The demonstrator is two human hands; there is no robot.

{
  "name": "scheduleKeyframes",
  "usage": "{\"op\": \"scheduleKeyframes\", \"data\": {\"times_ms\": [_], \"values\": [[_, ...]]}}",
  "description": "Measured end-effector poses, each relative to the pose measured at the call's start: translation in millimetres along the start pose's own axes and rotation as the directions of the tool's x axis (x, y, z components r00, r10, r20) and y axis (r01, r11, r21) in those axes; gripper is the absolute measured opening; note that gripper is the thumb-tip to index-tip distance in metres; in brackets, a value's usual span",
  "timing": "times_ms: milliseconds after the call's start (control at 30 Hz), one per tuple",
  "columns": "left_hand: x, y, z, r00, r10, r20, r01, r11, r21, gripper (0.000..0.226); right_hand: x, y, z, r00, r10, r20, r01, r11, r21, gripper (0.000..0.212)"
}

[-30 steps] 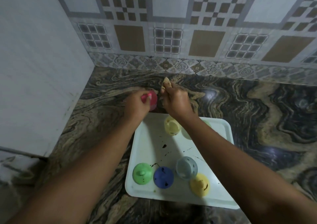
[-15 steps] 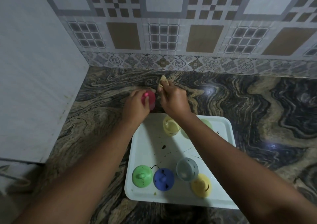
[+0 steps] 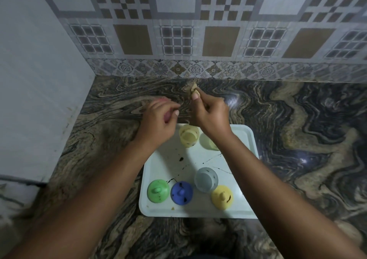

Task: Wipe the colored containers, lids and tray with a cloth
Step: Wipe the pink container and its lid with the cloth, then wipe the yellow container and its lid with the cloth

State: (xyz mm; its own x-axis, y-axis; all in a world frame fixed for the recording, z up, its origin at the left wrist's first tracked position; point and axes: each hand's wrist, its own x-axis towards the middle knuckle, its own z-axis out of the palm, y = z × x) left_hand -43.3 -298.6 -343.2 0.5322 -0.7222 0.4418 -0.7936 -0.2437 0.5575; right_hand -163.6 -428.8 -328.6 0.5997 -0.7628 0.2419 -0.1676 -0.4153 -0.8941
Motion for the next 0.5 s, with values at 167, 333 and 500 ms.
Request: {"op": "scheduleKeyframes", "data": {"times_ms": [167,333,500], "values": [[-34.8,6.6,13.9,0.951,-0.034,0.307,-0.021,0.984,0.176,0.031,-33.5,10.7,-13.4,0.997,0.075,0.016,-0.075,0.997,0.009,0.037],[-56.4,16.8,25.8,0.904,-0.132,0.408,0.007,0.956,0.294,0.029,-60.9,13.8,-25.1,0.987,0.158,0.036,-0.159,0.987,0.028,0.034],[-56.9,14.3,31.1,0.939,-0.125,0.321,0.004,0.935,0.354,0.018,-72.9,9.2,-33.5,0.977,0.205,0.05,-0.207,0.978,0.036,0.032]]}}
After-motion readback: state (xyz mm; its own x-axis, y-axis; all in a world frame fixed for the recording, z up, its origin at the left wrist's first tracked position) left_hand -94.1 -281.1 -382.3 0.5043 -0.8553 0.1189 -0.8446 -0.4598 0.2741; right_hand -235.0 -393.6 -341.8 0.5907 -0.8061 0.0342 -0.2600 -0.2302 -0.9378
